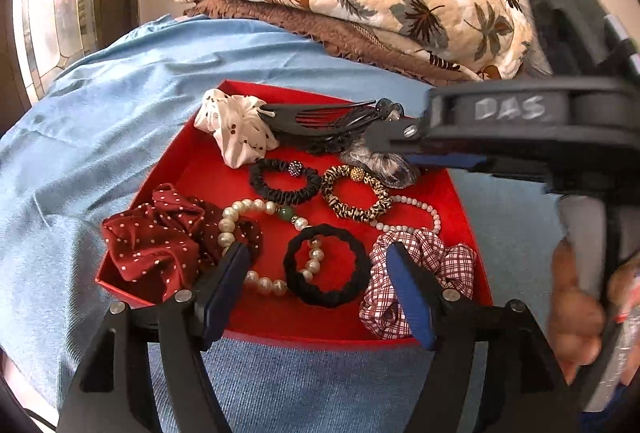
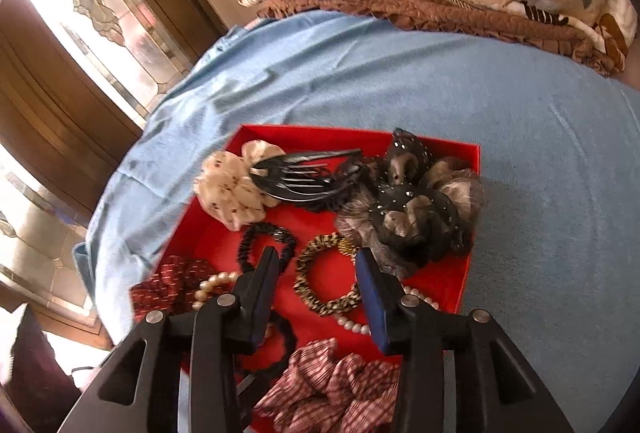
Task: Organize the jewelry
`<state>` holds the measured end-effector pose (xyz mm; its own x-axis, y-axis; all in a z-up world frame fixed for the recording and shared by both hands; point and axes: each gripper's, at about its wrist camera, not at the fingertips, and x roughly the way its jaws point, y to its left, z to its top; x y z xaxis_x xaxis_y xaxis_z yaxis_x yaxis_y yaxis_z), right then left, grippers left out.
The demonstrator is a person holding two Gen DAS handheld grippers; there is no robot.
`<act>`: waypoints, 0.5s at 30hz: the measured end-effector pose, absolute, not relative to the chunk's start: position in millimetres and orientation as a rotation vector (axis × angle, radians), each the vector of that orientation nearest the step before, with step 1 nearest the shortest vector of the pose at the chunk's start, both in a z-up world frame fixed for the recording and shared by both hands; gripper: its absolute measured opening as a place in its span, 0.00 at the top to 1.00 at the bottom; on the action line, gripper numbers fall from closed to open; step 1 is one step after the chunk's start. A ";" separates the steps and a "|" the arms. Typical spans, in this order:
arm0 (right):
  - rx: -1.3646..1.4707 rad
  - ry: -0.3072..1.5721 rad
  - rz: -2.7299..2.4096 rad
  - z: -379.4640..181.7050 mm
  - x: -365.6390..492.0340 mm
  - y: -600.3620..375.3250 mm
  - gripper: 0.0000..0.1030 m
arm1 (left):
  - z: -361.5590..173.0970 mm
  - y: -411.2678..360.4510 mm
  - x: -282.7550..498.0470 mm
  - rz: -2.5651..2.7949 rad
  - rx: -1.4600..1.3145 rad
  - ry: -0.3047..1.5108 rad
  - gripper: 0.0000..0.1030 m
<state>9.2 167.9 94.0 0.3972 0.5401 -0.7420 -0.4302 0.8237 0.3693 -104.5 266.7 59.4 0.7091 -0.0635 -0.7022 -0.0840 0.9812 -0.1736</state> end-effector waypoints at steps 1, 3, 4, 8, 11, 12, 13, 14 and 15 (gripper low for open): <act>0.127 0.978 0.617 97.8 6.6 165.7 0.56 | 60.7 266.6 -106.2 0.016 -0.197 0.777 0.32; 0.127 0.956 0.611 107.4 -0.2 158.3 0.52 | 63.9 265.7 -109.5 0.029 -0.193 0.768 0.31; 0.126 0.947 0.606 111.4 -3.7 154.1 0.50 | 65.8 265.4 -110.9 0.036 -0.190 0.767 0.31; 0.103 0.911 0.562 122.9 -22.2 134.2 0.46 | 76.9 266.5 -119.2 0.057 -0.195 0.759 0.31; 0.077 0.892 0.519 124.9 -38.5 119.0 0.42 | 88.5 265.6 -130.4 0.091 -0.174 0.741 0.29; 0.072 0.889 0.508 124.9 -41.7 115.3 0.42 | 92.0 265.0 -134.0 0.101 -0.166 0.734 0.28; 0.069 0.885 0.497 124.7 -47.8 109.8 0.42 | 96.6 263.9 -138.8 0.114 -0.155 0.724 0.26; 0.068 0.883 0.489 124.3 -52.4 105.6 0.41 | 101.6 262.6 -143.8 0.133 -0.144 0.709 0.23; 0.067 0.883 0.478 123.3 -58.6 101.6 0.41 | 105.5 261.4 -147.4 0.151 -0.134 0.696 0.21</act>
